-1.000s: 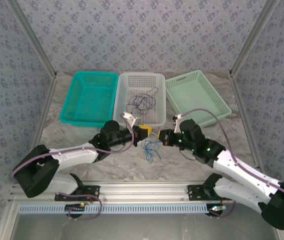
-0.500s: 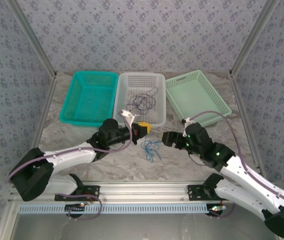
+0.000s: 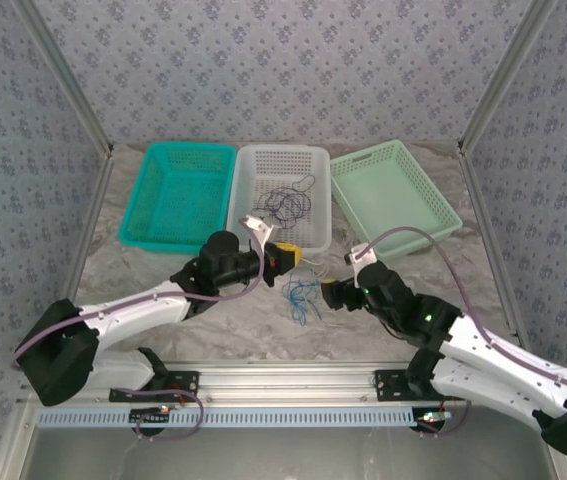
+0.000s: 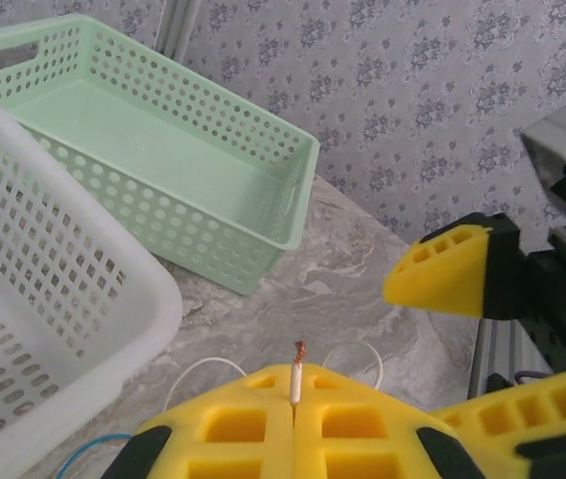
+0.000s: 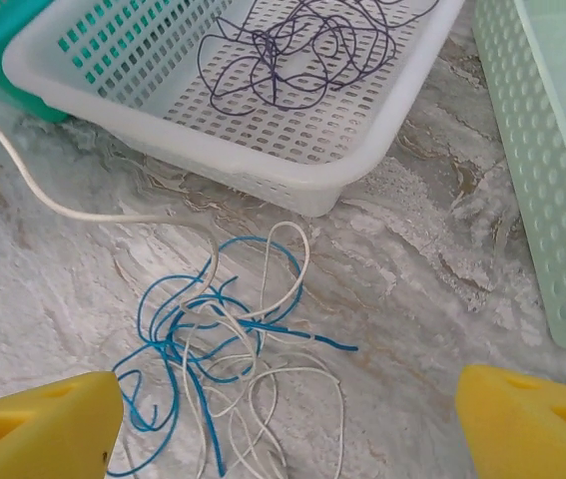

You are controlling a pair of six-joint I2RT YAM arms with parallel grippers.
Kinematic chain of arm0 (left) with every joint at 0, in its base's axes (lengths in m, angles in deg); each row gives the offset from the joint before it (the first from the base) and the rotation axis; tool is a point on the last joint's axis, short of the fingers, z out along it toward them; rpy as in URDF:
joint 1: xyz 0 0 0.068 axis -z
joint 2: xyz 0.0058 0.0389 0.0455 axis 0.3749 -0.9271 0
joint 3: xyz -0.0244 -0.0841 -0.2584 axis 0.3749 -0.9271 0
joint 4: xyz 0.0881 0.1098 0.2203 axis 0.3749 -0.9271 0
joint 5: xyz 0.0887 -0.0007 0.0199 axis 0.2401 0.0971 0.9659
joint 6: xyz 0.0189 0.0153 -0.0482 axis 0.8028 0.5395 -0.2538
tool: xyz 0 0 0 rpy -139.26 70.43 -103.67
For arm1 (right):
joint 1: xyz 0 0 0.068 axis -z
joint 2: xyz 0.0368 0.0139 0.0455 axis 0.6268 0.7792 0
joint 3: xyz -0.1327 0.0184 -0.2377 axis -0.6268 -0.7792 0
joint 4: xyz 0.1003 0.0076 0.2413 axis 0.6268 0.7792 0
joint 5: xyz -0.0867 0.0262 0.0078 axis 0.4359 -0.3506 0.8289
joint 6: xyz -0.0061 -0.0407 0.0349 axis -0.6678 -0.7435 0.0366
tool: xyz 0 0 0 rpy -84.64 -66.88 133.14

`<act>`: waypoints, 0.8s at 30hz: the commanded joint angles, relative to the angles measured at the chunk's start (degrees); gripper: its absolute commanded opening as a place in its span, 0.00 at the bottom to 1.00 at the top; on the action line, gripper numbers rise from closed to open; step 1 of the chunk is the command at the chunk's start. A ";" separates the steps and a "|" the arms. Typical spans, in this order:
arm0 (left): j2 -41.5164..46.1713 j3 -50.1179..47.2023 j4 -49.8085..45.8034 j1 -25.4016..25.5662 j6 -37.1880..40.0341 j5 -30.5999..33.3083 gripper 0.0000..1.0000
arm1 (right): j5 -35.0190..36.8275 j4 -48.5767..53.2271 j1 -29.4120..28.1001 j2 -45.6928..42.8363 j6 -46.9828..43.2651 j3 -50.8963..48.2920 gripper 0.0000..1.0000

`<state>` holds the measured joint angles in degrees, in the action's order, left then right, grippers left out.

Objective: Untangle the cables

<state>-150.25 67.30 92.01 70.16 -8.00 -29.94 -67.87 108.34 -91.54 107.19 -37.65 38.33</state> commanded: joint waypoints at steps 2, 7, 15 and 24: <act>1.96 3.43 -1.80 0.43 -0.66 -2.12 0.00 | 3.29 -10.40 -0.75 0.91 -7.65 -1.71 0.90; 1.87 3.90 -2.59 0.38 -0.75 -3.15 0.00 | 4.64 -13.69 -0.69 3.21 -10.79 -2.42 0.91; 1.70 4.60 -2.99 0.38 -1.37 -4.34 0.00 | 2.23 -24.33 0.06 4.98 -14.45 -5.15 0.83; 1.39 5.80 -3.80 0.39 -1.62 -6.43 0.00 | -7.46 -25.65 1.07 6.94 -17.18 -3.33 0.53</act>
<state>-149.71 70.54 88.34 70.16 -9.05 -34.29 -72.22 84.35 -90.69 113.62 -53.06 33.67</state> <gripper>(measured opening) 0.061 0.533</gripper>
